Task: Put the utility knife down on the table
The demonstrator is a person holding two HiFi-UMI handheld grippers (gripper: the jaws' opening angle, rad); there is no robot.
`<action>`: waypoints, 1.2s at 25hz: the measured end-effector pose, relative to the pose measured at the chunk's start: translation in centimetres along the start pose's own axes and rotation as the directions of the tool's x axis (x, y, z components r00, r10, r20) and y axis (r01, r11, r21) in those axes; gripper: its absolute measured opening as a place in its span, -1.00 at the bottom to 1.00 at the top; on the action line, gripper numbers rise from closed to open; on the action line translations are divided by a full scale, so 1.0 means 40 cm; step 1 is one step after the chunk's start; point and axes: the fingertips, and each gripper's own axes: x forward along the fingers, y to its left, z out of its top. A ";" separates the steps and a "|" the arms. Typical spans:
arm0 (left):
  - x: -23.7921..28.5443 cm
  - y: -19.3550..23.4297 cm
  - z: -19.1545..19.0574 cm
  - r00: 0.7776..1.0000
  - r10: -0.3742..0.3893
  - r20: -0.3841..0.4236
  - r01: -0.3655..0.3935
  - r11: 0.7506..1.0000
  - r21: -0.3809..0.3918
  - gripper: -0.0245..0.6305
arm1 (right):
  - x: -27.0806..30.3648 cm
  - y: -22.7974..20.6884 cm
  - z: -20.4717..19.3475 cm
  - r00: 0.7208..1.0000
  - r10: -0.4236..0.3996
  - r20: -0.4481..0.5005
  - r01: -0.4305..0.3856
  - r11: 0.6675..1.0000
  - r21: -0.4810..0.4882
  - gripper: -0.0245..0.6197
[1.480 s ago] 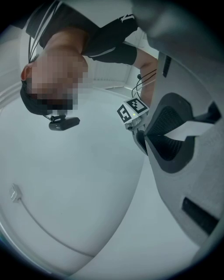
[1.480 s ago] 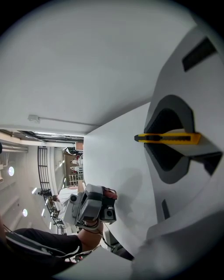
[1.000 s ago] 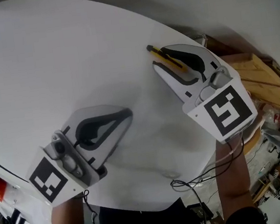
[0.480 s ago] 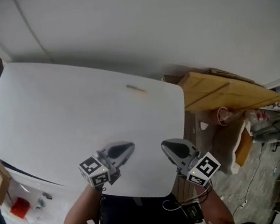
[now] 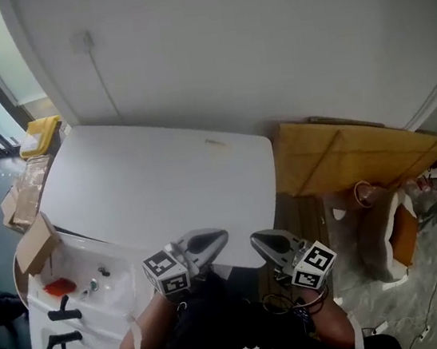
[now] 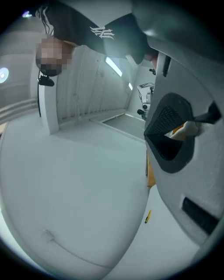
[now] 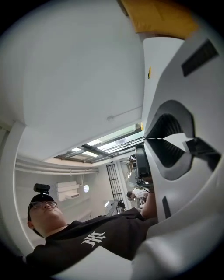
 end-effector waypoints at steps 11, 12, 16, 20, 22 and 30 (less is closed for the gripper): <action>-0.129 -0.421 -0.041 0.996 0.034 -0.088 -0.021 0.989 0.144 -0.91 | -0.217 0.339 -0.040 0.994 0.039 0.098 -0.027 0.992 -0.121 -0.90; -0.136 -0.442 -0.047 0.996 0.019 -0.082 -0.006 0.989 0.151 -0.91 | -0.235 0.367 -0.046 0.994 0.033 0.101 -0.021 0.993 -0.119 -0.90; -0.200 -0.519 -0.070 0.998 -0.042 -0.051 0.049 0.989 0.142 -0.91 | -0.293 0.476 -0.086 0.995 -0.033 0.095 0.040 0.997 -0.070 -0.90; -0.337 -0.597 -0.118 0.998 -0.064 -0.026 0.067 0.992 0.106 -0.91 | -0.303 0.608 -0.145 0.994 -0.097 0.058 0.100 0.994 -0.052 -0.90; -0.424 -0.630 -0.160 0.998 -0.054 -0.015 0.055 0.995 0.089 -0.91 | -0.285 0.680 -0.196 0.995 -0.102 0.000 0.102 0.993 -0.065 -0.90; -0.644 -0.702 -0.330 0.999 -0.014 -0.031 0.013 0.999 -0.036 -0.91 | -0.237 0.885 -0.287 0.991 -0.098 -0.096 0.087 0.990 -0.113 -0.90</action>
